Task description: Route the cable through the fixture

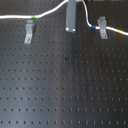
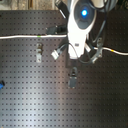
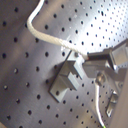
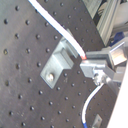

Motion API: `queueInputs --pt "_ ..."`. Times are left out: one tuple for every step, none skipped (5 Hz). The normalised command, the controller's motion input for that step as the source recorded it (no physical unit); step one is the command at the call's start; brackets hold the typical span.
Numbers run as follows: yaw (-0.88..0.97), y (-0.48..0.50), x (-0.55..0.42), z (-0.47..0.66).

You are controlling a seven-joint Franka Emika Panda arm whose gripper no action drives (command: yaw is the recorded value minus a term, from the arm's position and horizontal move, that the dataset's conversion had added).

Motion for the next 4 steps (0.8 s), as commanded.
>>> queueInputs --pt "0.20 0.031 -0.316 0.19" --pt "0.42 0.061 -0.284 0.12" --pt "0.57 0.116 -0.035 0.27" --pt "0.25 -0.033 -0.009 0.31"
